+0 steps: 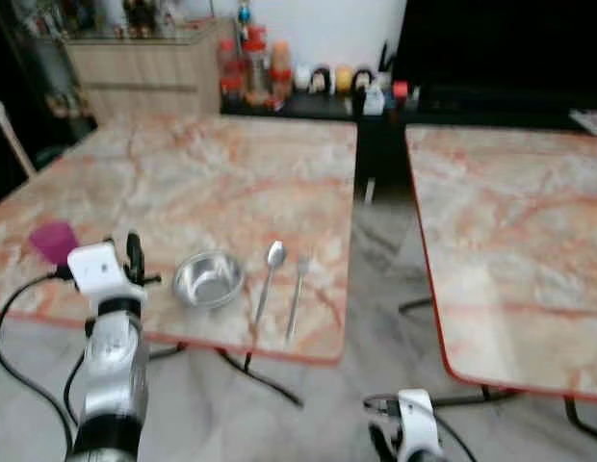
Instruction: Setting the table
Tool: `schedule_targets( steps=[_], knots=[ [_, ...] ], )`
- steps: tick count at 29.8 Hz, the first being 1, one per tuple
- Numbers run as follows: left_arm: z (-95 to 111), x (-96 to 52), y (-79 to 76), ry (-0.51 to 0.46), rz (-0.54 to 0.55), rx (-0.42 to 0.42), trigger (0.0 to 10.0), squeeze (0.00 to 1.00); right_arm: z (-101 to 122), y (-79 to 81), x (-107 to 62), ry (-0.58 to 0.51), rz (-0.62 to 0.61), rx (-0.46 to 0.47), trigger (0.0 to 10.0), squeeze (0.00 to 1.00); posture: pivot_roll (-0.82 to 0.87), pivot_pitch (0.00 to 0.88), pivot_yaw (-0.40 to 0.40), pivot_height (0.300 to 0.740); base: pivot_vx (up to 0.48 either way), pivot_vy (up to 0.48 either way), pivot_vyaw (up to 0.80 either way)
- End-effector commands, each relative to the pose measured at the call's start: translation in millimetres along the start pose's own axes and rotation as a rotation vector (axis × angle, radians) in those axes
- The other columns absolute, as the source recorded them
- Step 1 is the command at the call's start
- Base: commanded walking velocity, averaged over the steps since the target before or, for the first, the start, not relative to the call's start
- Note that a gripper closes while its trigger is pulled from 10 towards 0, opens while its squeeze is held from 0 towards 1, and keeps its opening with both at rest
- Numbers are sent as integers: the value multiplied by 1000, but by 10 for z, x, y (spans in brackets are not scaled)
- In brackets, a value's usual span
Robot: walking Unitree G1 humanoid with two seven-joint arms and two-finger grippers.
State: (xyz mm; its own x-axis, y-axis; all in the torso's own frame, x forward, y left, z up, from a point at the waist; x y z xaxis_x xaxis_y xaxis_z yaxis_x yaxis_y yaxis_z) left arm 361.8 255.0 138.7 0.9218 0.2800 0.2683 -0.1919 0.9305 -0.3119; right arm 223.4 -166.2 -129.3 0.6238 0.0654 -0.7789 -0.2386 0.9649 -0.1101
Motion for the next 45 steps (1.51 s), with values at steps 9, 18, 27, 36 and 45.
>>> schedule_targets(
  steps=[9, 18, 27, 36, 45],
  knots=[
    [13, 49, -127, 7, -25, -13, 10000, 0, -55, -56, -15, 15, -10, 11, 10000, 0, 140, 0, 18, 740, 192, 0, 0],
    [-137, 63, -234, 156, -94, -37, 10000, 1000, -87, -50, -21, 23, -11, 16, 10000, 0, 142, 0, 21, 740, 0, 0, 0],
    [-45, -24, -98, 198, -84, -42, 10000, 1000, -109, -21, -23, 31, -6, 16, 10000, 0, 144, 0, 26, 740, 0, 0, 0],
    [-192, -119, -58, 373, -93, 40, 10000, 1000, -111, -6, -21, 34, -7, 12, 10000, 0, 160, 0, 33, 740, 0, 0, 0],
    [-558, -263, 95, 602, -6, 70, 10000, 0, -123, 21, -22, 38, -3, 14, 10000, 0, 159, 0, 37, 740, 0, 0, 0]
  ],
)
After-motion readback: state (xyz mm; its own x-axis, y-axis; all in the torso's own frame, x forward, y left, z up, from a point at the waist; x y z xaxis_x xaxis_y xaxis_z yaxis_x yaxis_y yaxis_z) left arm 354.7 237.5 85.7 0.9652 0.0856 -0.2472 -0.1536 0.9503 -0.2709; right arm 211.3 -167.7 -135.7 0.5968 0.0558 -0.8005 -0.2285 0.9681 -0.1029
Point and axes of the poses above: a point about 5 cm out from each wrist's last joint towards the gripper, its own x axis pointing out of the wrist towards the gripper, its own z axis along the axis of the wrist's last joint, y = z × x, the point moved 6 cm from there along x, pointing out of the wrist towards the gripper, and after that the axes turned 15 degrees about -x, right-handed, at the moved point
